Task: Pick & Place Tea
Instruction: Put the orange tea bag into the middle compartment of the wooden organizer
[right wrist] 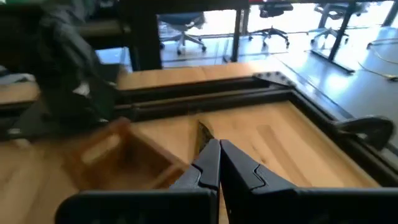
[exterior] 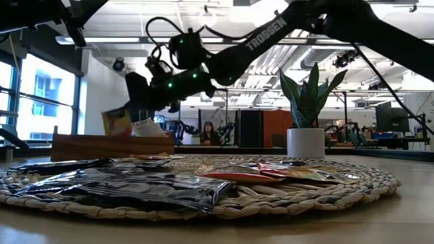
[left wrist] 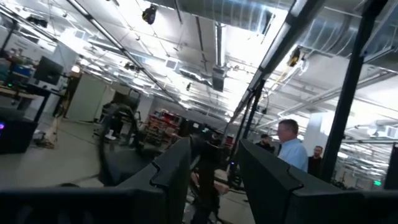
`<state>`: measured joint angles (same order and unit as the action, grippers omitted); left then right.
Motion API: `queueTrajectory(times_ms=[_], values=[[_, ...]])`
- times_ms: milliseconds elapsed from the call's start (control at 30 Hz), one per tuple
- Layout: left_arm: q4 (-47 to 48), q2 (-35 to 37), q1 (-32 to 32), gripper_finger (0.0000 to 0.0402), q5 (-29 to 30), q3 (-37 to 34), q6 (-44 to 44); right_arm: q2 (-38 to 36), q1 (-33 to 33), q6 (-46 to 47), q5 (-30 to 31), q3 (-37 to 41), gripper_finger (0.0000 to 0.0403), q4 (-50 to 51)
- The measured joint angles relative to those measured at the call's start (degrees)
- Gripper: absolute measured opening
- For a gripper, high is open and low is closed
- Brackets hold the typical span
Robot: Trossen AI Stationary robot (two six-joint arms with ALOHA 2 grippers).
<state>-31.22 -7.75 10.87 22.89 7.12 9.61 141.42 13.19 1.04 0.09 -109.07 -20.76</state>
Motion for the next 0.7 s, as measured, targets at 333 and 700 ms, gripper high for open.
queueTrajectory(times_ms=[333,700], values=[[0.09,0.0,0.0,0.0135,-0.02,0.01,0.08,0.91,1.05,-4.37,-2.37,-0.73,0.0004,-0.12],[0.09,0.0,0.01,0.0135,0.03,0.01,0.08,0.82,0.65,-7.32,-4.87,-0.79,0.0014,0.53]])
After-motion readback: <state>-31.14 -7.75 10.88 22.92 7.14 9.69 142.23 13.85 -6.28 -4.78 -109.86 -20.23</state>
